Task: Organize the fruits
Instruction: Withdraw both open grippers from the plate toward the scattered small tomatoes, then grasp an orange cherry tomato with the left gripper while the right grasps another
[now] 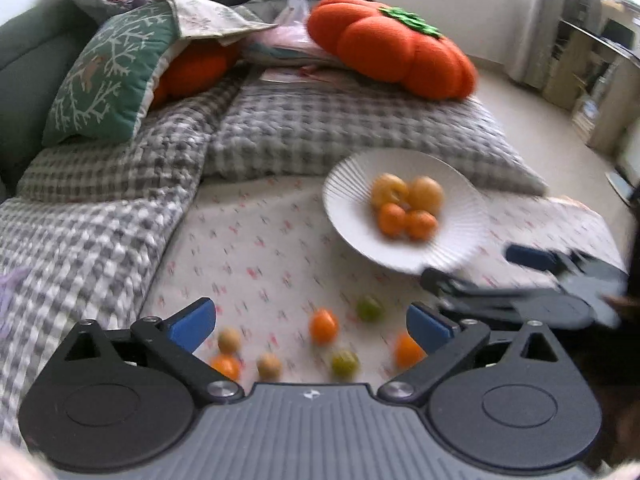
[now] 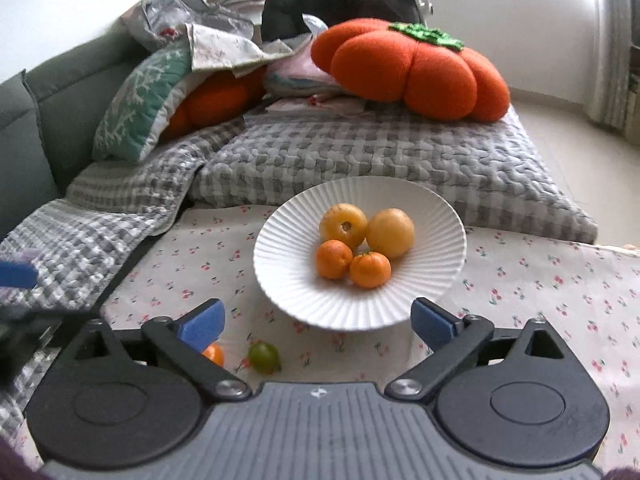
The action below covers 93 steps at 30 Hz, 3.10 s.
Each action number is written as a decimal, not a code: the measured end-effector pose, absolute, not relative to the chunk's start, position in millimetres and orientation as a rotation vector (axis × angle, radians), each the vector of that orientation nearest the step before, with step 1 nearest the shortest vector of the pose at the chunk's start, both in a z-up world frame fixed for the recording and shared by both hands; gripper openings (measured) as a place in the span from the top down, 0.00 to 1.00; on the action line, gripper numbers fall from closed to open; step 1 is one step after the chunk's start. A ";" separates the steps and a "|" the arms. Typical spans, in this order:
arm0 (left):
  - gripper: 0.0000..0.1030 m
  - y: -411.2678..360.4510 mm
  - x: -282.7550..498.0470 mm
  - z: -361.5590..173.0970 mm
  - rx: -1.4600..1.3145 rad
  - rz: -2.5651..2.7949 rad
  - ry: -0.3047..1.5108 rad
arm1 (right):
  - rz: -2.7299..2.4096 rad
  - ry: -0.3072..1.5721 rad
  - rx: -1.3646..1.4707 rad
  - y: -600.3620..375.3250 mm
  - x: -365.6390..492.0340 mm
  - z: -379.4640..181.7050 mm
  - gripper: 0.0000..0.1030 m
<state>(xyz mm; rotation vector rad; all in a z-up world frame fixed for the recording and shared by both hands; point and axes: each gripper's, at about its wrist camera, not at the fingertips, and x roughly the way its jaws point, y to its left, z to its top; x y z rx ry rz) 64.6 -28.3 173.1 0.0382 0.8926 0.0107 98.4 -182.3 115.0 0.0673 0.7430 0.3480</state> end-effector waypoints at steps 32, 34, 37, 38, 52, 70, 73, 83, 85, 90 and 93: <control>0.06 45.0 25.9 159.9 -0.164 -0.052 0.767 | 0.369 0.786 0.014 -182.2 57.6 103.1 0.15; 0.06 52.3 39.4 148.5 -0.159 -0.034 0.788 | 0.384 0.802 0.009 -178.8 58.1 97.9 0.22; 0.06 62.9 50.9 132.5 -0.154 0.002 0.819 | 0.420 0.832 0.010 -172.4 58.4 90.2 0.32; 0.06 66.8 55.3 127.5 -0.156 0.013 0.833 | 0.434 0.839 0.004 -169.2 58.2 88.2 0.35; 0.28 88.5 70.2 74.6 -0.157 0.040 0.986 | 0.496 0.859 -0.048 -147.1 64.6 66.5 0.49; 0.50 80.5 91.5 39.8 -0.104 -0.014 1.060 | 0.440 0.834 -0.160 -131.9 70.4 46.9 0.56; 0.52 82.1 92.5 39.2 -0.110 -0.016 1.055 | 0.441 0.829 -0.167 -130.8 72.3 45.1 0.58; 0.75 83.1 94.5 39.8 -0.119 -0.029 1.040 | 0.439 0.854 -0.168 -129.2 82.1 35.5 0.71; 0.75 84.2 94.9 39.6 -0.128 -0.030 1.040 | 0.438 0.853 -0.166 -129.3 82.9 35.6 0.72; 0.76 84.4 94.9 39.5 -0.130 -0.031 1.040 | 0.445 0.853 -0.162 -128.7 82.7 36.6 0.72; 0.76 84.8 94.4 40.2 -0.140 -0.026 1.041 | 0.448 0.853 -0.163 -128.3 81.8 36.7 0.72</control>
